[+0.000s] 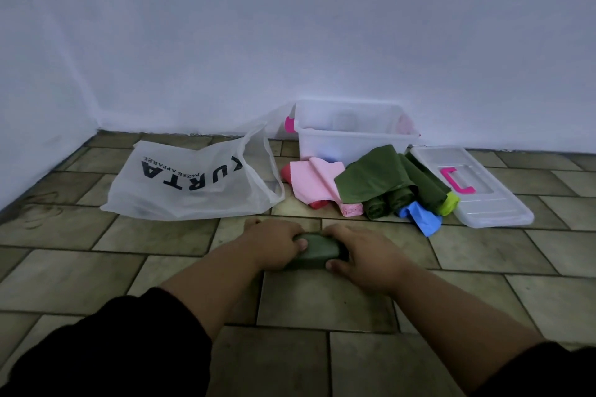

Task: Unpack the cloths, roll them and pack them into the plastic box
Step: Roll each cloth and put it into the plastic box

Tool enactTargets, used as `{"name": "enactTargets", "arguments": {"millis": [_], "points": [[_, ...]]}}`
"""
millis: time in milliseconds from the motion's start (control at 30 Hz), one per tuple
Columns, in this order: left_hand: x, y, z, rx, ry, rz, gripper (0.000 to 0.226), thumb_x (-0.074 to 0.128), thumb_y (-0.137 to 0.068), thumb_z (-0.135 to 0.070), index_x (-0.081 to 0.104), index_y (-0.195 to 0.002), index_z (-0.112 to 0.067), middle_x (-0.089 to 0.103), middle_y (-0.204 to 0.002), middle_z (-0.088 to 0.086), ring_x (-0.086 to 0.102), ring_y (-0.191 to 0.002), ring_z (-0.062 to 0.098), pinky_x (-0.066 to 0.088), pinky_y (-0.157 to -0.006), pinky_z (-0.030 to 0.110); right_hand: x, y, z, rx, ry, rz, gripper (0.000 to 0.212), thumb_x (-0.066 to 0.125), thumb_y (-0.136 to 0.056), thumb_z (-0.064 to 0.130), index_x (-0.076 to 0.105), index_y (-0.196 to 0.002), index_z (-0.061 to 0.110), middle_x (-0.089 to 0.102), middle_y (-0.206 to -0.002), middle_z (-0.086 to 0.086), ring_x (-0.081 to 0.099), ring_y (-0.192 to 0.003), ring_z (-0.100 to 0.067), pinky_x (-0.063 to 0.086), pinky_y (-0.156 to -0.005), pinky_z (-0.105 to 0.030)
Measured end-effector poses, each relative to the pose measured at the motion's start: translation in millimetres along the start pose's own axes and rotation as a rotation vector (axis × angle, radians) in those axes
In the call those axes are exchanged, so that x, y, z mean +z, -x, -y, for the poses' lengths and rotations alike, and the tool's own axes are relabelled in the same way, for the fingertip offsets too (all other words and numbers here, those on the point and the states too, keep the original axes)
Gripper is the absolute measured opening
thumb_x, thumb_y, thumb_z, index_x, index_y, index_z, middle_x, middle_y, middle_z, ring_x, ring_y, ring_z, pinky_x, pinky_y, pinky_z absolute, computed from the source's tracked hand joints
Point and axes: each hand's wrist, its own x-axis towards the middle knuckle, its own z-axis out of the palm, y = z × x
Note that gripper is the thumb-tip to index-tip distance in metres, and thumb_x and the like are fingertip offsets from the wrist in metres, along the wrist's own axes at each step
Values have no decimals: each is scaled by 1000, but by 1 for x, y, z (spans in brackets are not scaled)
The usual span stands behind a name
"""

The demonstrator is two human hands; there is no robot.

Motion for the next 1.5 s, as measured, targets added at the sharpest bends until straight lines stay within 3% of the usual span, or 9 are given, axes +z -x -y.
{"name": "enactTargets", "arguments": {"millis": [167,333,600,733,867,1100,1167,1367,1500], "points": [[-4,-3,2,-239,-117,-230,62,35,-84,-70,46,-130,-30,42,-127,8,48,-113,26,39,-89,44,-5,-13,5,150,-77,47,32,60,-82,46,58,-110,31,64,-100,6,57,-91,-14,38,-69,-26],[7,-5,-18,-444,384,-115,70,42,-89,-59,27,-144,-18,32,-142,13,47,-119,27,41,-87,36,-10,-19,13,360,-264,116,20,63,-84,41,54,-73,26,56,-73,7,52,-69,-10,33,-54,-25],[13,-20,-37,-477,825,-285,63,56,-87,-34,27,-142,-30,22,-145,8,50,-88,18,41,-61,24,-7,4,28,475,-672,119,26,68,-81,42,68,-89,17,70,-84,-4,59,-70,-13,45,-66,-29],[7,-25,-38,-394,994,-261,64,65,-79,-28,35,-135,-37,31,-138,8,48,-96,21,50,-82,33,-17,7,19,505,-1076,177,36,67,-82,41,67,-101,11,71,-100,-14,66,-85,-22,51,-79,-37],[-13,-38,-54,-334,1067,-221,87,71,-72,-25,21,-143,-38,29,-142,12,47,-115,32,48,-95,43,-32,-6,6,504,-1559,179,23,56,-88,6,63,-110,3,69,-109,-19,66,-103,-33,52,-92,-48],[-91,-105,-61,-109,760,-540,85,56,-83,-56,13,-149,-25,24,-151,11,33,-135,28,28,-105,34,-105,-56,-38,421,-1527,-19,9,59,-82,-2,65,-85,4,70,-85,-19,71,-74,-28,60,-61,-39],[-116,-133,-53,-184,544,-615,83,46,-86,-61,14,-149,-19,21,-151,13,30,-136,31,29,-106,43,-131,-77,-53,423,-1503,-92,15,54,-87,-1,69,-82,2,71,-80,-18,72,-67,-27,58,-52,-34],[-128,-194,-38,-432,304,-204,104,50,-83,-61,-8,-149,-5,1,-157,18,11,-142,36,17,-115,48,-184,-163,-104,563,-1221,-385,23,61,-88,4,56,-109,-3,66,-96,-18,70,-77,-29,56,-51,-33],[-119,-203,-34,-440,295,-166,99,44,-84,-59,-8,-148,-4,-4,-157,16,9,-142,37,14,-115,50,-171,-204,-124,671,-762,-124,8,65,-85,5,59,-90,1,62,-86,-17,62,-72,-28,50,-54,-33]]}}
